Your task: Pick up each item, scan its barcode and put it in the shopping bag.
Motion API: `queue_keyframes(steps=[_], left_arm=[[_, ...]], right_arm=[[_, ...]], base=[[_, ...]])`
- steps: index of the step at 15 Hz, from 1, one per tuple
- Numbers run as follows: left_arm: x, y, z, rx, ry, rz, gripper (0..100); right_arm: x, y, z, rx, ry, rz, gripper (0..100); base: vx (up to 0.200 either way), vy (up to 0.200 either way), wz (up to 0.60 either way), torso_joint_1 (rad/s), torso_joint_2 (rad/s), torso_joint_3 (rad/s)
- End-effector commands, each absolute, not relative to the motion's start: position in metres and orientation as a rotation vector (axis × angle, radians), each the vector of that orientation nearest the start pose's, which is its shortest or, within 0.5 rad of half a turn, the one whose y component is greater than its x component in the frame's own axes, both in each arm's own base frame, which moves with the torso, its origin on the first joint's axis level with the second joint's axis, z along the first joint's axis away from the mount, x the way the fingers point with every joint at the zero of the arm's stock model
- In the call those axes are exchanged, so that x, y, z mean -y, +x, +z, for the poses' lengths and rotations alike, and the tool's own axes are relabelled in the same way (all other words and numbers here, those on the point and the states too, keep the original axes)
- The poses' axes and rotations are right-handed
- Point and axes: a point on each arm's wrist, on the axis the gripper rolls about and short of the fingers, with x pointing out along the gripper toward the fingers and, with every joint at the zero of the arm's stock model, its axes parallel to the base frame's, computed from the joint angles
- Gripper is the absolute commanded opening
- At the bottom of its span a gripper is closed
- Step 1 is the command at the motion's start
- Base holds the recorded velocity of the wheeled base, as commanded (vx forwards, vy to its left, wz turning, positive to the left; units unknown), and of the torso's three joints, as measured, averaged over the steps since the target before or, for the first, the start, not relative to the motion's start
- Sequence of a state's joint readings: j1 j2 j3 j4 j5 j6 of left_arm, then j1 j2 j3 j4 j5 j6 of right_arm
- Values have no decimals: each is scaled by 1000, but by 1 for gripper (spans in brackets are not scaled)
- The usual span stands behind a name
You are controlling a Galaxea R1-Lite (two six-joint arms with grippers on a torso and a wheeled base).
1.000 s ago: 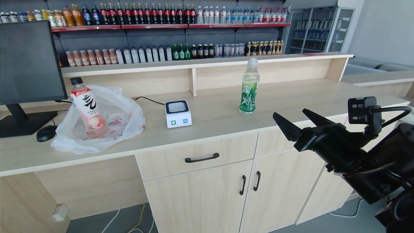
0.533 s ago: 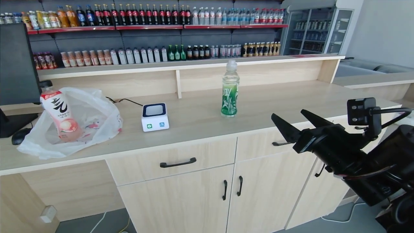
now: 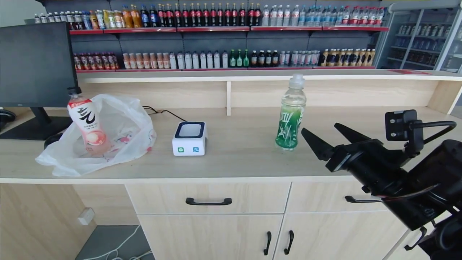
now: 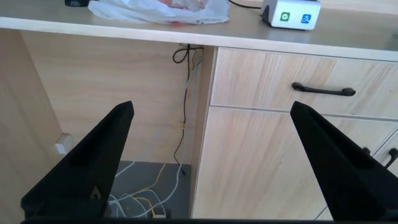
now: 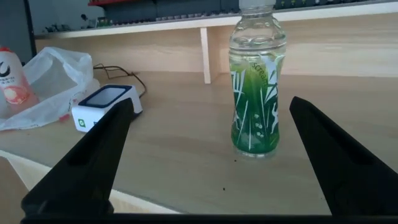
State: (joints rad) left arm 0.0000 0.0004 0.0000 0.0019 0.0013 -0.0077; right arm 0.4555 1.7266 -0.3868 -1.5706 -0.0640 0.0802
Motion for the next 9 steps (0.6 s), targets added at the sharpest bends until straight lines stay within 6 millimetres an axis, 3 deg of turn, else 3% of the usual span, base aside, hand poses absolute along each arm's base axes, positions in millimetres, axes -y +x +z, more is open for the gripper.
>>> queue_keyframes(steps=[1, 9], left_arm=[[0, -23, 75, -2, -8, 2, 100], [0, -23, 75, -2, -6, 2, 100]], right_arm=[[-113, 234, 164, 198, 135, 398, 100], [-116, 232, 157, 167, 129, 411, 100]], base=[[200, 0, 0, 2, 2, 2], [0, 0, 0, 0, 0, 0]])
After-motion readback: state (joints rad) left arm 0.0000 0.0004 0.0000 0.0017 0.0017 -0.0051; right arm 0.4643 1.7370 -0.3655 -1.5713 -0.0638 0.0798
